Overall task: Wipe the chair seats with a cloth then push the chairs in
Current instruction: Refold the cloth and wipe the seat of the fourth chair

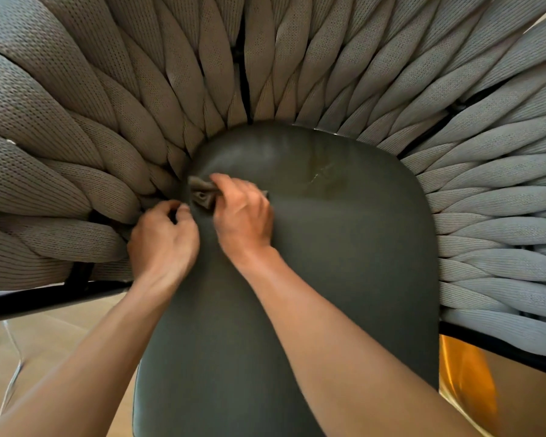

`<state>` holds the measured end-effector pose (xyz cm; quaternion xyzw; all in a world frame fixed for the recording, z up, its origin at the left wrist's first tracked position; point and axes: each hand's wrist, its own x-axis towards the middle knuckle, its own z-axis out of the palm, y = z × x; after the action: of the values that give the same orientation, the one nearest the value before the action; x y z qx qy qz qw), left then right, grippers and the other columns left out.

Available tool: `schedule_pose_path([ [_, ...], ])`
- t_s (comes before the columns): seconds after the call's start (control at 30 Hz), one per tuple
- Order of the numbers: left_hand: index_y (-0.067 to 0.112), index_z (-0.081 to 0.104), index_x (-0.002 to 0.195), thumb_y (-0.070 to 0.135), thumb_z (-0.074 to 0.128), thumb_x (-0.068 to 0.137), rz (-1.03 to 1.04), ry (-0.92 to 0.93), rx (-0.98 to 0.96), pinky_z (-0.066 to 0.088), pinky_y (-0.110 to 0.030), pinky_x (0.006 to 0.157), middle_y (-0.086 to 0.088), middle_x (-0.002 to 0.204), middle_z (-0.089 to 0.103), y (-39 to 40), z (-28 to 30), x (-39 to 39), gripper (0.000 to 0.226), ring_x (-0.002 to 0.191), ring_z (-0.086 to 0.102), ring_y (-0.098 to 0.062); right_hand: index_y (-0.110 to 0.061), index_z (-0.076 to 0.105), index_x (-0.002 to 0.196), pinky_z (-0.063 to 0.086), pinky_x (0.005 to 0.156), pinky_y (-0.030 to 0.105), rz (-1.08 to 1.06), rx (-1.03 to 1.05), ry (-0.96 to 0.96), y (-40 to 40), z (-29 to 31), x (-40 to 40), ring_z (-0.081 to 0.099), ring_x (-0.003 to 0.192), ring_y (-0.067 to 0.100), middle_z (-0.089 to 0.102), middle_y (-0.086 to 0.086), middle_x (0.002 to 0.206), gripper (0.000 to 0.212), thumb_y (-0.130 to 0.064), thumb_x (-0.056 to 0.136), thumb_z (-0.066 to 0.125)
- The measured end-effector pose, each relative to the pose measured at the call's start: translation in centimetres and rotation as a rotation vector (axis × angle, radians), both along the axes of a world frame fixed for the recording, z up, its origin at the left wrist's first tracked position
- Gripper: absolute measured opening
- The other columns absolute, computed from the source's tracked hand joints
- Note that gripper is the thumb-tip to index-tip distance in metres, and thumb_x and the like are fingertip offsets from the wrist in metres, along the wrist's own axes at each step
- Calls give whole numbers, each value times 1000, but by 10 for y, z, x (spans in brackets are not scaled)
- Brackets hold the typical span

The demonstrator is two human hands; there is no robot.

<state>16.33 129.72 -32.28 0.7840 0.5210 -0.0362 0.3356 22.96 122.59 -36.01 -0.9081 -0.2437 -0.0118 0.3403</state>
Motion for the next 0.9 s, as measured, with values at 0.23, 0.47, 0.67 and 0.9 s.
schedule_pose_path([
  [0.23, 18, 61, 126, 23, 52, 92, -38, -17, -21, 42, -38, 99, -14, 125, 62, 2, -3, -6, 36, 119, 53, -35, -9, 72, 95, 50, 58, 38, 150, -39, -15, 10, -6, 9, 61, 72, 34, 66, 9, 76, 30, 0, 67, 64],
  [0.47, 16, 53, 131, 33, 65, 83, -177, 67, 23, 42, -40, 98, -15, 128, 53, -3, 0, -3, 53, 118, 51, -35, -14, 73, 93, 51, 62, 34, 104, -107, -87, -55, -10, 36, 61, 75, 31, 69, 4, 84, 29, -13, 77, 48],
  [0.67, 19, 54, 129, 33, 70, 79, -212, 101, 62, 44, -43, 96, -13, 131, 53, 1, 1, 0, 55, 118, 51, -35, -12, 73, 99, 52, 78, 33, 18, -196, -86, -151, -12, 71, 64, 85, 28, 71, 4, 97, 31, -1, 76, 57],
  [0.9, 21, 54, 132, 29, 64, 85, -222, 17, 79, 42, -39, 94, -18, 126, 50, 1, -1, 3, 49, 114, 50, -37, -6, 70, 104, 45, 88, 28, -212, -300, -61, -248, -3, 104, 65, 93, 30, 70, 10, 103, 39, -3, 75, 45],
])
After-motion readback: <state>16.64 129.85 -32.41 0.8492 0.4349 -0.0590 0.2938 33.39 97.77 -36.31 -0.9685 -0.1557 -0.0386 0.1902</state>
